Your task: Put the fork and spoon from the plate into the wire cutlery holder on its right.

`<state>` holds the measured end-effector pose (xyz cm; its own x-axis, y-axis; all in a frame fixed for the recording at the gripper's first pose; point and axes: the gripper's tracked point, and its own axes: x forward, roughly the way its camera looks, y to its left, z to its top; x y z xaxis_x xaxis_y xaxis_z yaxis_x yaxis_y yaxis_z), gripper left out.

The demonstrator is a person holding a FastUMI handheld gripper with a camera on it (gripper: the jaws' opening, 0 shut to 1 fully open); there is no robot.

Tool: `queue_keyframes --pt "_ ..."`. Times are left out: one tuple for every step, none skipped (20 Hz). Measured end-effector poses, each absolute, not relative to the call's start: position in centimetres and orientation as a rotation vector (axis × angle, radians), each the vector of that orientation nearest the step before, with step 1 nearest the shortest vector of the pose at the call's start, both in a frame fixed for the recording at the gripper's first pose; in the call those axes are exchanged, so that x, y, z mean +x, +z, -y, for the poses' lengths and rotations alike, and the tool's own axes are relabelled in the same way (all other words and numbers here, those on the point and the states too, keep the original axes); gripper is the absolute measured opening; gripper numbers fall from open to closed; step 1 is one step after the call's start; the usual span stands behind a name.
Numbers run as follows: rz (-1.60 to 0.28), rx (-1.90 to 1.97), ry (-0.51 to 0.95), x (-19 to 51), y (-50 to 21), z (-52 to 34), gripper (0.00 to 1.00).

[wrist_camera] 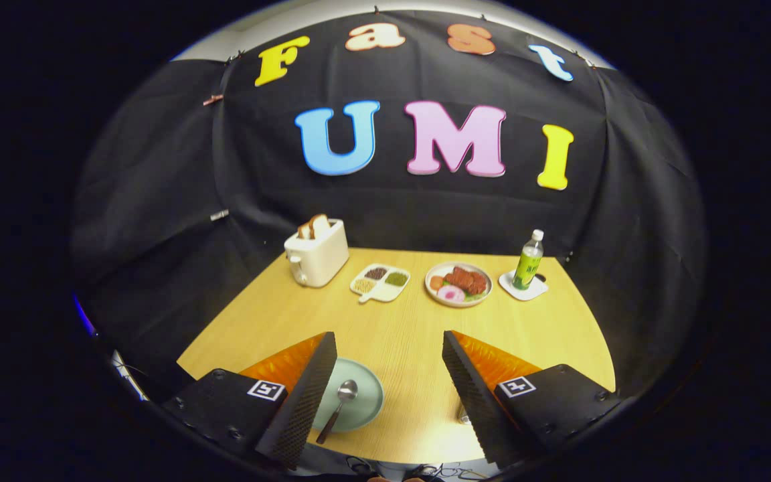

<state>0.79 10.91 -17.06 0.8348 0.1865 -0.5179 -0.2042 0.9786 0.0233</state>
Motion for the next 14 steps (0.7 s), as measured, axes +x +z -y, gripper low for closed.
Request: queue_keyframes --pt "-0.596 -0.036 0.217 0.7 -19.0 -11.6 0.99" --pt "-0.654 -0.031 0.229 0.4 -21.0 -12.4 0.99" --pt "-0.717 -0.025 0.241 0.2 -23.1 -13.1 0.99" --pt "-0.79 -0.01 0.257 -0.2 -25.5 -13.9 0.99" --pt "-0.874 0.008 0.268 -0.7 -27.8 -14.6 0.99" --pt "-0.956 0.024 0.269 -1.4 -30.2 -15.1 0.97" --pt "-1.017 0.037 0.264 -1.9 -32.0 -15.4 0.96" --pt "-1.066 0.043 0.256 -2.1 -33.6 -15.6 0.96" --pt "-1.108 0.043 0.26 -2.6 -34.9 -16.0 0.95" --pt "-1.139 0.042 0.264 -2.9 -36.0 -16.4 0.95" --pt "-1.164 0.038 0.267 -3.0 -37.0 -16.7 0.93" --pt "-1.184 0.033 0.264 -3.1 -37.8 -16.8 0.92" --pt "-1.211 0.035 0.258 -3.2 -38.5 -16.9 0.91" --pt "-1.237 0.047 0.254 -3.5 -39.2 -17.2 0.91"
